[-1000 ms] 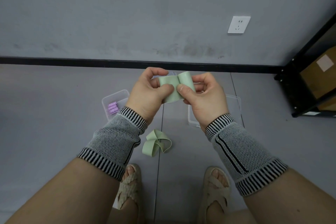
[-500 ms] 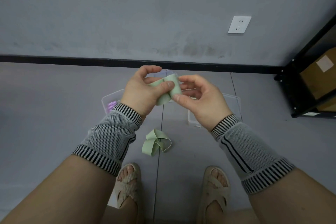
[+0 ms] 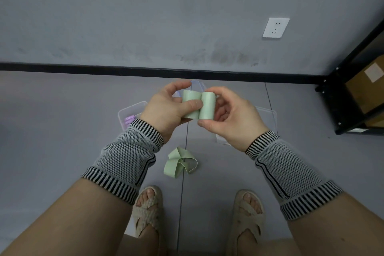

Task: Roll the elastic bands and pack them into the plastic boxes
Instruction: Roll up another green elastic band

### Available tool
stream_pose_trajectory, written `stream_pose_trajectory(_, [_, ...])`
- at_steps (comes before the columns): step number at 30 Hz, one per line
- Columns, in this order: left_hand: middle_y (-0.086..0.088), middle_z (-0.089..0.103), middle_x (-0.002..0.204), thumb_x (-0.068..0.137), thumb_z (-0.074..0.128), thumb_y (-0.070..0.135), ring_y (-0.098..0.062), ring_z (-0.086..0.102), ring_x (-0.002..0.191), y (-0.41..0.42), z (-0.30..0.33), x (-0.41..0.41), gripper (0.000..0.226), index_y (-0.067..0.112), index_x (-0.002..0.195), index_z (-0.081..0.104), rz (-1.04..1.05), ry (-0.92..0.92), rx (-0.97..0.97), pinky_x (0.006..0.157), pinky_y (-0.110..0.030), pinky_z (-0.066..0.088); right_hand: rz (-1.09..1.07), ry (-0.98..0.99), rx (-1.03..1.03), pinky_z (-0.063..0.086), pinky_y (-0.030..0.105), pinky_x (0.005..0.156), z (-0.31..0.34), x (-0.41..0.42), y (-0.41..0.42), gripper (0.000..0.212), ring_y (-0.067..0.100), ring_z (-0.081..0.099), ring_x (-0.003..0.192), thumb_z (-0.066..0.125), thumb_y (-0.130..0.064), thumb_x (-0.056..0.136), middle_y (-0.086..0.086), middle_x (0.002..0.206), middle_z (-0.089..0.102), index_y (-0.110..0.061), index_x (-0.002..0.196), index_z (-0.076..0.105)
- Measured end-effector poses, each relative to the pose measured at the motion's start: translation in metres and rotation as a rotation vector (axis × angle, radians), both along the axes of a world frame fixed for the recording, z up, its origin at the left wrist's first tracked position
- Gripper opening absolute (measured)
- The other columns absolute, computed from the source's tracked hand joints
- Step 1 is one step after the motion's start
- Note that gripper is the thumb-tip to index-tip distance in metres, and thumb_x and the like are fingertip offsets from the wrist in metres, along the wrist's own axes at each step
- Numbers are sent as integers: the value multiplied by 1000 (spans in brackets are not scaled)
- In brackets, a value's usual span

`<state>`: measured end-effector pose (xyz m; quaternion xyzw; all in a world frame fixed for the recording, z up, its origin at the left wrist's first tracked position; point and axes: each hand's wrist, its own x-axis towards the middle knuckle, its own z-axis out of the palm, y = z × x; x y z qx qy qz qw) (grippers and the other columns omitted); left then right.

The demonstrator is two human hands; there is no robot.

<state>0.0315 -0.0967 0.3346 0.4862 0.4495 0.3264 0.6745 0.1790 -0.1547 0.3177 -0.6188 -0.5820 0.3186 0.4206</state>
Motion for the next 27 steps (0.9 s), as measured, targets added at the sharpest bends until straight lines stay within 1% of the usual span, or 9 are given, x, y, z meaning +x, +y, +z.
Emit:
stream_pose_trajectory(3, [-20,68,98,81,66,-2,-24,68,80,-1,0,0,44,17,117,51,5,22,13,66,-26,57,-1,-98,2,54,31,72,1,-2,-1,55,5,55,64,84,-24,64,-14,82,53,-43,103,50])
stream_pose_trajectory(8, [-14,68,92,82,65,-2,-20,68,76,1,0,-1,43,17,119,52,26,38,11,65,-26,57,-12,-103,6,52,22,68,6,-3,-2,51,2,57,61,85,-20,64,-13,78,57,-39,99,53])
stream_pose_trajectory(11, [-9,67,88,84,62,-2,-15,67,69,4,2,-4,39,14,118,55,47,45,-13,61,-25,57,-12,141,-5,54,20,64,9,-1,-4,49,5,57,61,84,-6,65,-6,76,62,-35,93,57])
stream_pose_trajectory(14, [-6,67,84,84,62,-2,-10,67,62,7,8,-8,39,15,118,55,42,-6,-52,53,-20,53,4,422,-11,57,22,69,14,7,-6,49,9,62,68,81,5,63,-6,75,67,-26,97,62])
stream_pose_trajectory(16, [-5,67,83,84,62,-2,-9,66,60,8,11,-9,39,15,118,55,35,-25,-58,51,-18,51,17,489,-19,58,26,73,15,11,-6,49,14,65,73,80,5,61,-3,77,69,-21,98,63])
stream_pose_trajectory(20, [-9,68,86,83,64,-1,-13,67,66,3,8,-4,37,16,114,56,39,65,-14,55,-22,54,16,273,-84,56,27,70,11,8,-4,51,13,60,68,83,1,63,2,79,64,-21,104,61])
stream_pose_trajectory(23, [-11,68,88,83,64,-1,-18,66,73,0,5,3,33,19,108,56,72,140,60,64,-27,59,-4,13,-53,56,25,68,7,3,-1,45,5,59,62,84,-12,65,-7,74,63,-31,98,61])
stream_pose_trajectory(25, [-9,68,83,82,66,0,-19,67,73,-2,4,5,36,17,112,56,91,194,117,68,-31,59,-25,-118,-13,52,19,64,5,-1,0,41,1,57,58,82,-18,65,-12,68,59,-30,99,61])
stream_pose_trajectory(27, [-7,69,80,80,68,3,-20,68,75,-4,1,7,40,15,116,55,95,220,147,73,-34,59,-49,-236,26,50,21,65,2,-4,1,40,3,56,60,79,-23,66,-13,69,58,-28,101,61])
